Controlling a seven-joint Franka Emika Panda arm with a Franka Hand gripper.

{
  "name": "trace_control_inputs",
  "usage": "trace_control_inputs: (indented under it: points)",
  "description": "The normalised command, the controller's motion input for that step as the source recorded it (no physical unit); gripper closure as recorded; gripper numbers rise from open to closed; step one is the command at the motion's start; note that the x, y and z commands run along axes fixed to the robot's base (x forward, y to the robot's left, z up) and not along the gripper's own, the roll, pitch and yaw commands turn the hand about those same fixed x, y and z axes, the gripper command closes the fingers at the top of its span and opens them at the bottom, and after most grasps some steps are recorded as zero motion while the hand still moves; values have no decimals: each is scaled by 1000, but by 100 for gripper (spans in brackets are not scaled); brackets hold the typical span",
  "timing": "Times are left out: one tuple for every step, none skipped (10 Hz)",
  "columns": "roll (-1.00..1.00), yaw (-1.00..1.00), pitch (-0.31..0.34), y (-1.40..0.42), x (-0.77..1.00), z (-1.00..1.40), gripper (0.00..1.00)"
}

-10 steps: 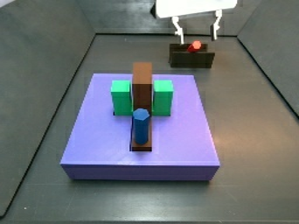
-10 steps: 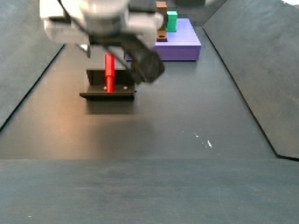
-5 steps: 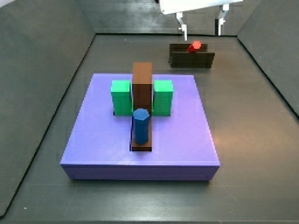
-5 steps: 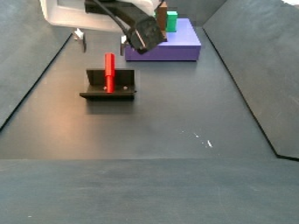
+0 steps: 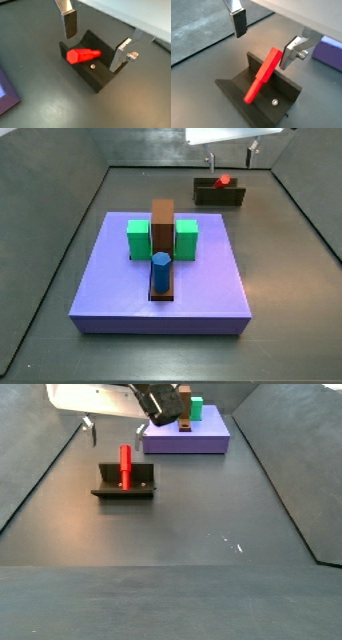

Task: Pick up the red object. Move up. Place the red object on the fixture. Regrasp the red object. Move to above the board. Insert the red object.
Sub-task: Regrasp the red object.

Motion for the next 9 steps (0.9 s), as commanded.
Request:
trace_control_inputs:
  points:
    - [1000,123,163,0,-31,0,0]
    - [1000,126,109,0,0,0,0]
    - [1000,171,131,0,-43,0,0]
    - [1000,274,69,-11,-83,0,0]
    - [1000,320,9,-109,-114,-89,0]
    - [1000,331,0,-197,-83,-160,0]
    - [1000,286,0,-309,0,-177,0]
    - [1000,240,0,-391,23,-309,0]
    - [969,240,0,-346,31,-334,0]
